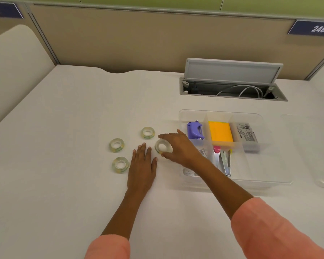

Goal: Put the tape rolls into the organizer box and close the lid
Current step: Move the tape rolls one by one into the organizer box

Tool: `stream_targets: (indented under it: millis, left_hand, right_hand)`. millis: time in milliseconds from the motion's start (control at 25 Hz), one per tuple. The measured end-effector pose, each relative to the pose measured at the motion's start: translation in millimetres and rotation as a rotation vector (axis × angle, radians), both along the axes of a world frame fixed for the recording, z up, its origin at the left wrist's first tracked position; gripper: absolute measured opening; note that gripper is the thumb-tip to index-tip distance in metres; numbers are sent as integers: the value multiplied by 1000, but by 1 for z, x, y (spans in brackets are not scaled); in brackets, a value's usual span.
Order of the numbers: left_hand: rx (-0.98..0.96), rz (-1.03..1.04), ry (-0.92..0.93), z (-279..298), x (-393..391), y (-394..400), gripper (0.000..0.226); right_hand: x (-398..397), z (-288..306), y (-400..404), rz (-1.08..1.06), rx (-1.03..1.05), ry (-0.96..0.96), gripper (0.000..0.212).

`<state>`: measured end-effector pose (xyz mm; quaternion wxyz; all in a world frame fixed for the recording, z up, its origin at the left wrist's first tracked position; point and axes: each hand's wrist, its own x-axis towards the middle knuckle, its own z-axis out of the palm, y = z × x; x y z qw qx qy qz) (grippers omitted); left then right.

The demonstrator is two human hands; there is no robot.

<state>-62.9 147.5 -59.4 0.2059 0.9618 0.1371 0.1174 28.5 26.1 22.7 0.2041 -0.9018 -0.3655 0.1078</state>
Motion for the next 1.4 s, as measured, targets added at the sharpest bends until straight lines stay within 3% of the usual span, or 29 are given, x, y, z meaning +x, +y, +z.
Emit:
stream_targets:
  millis: [240, 680, 1000, 1400]
  left_hand:
    - [-59, 40, 56, 10, 6, -34, 53]
    - [81, 70, 140, 9, 12, -74, 64]
    - [-11, 37, 79, 6, 12, -75, 66]
    - [-25, 46, 55, 7, 11, -76, 69]
  right_hand:
    - [0, 25, -56, -162, 225, 47, 55]
    - [29, 35, -238, -563, 125, 72, 50]
    - [40, -3, -235, -468, -106, 51, 47]
    - [44, -12, -233, -465, 6, 94, 32]
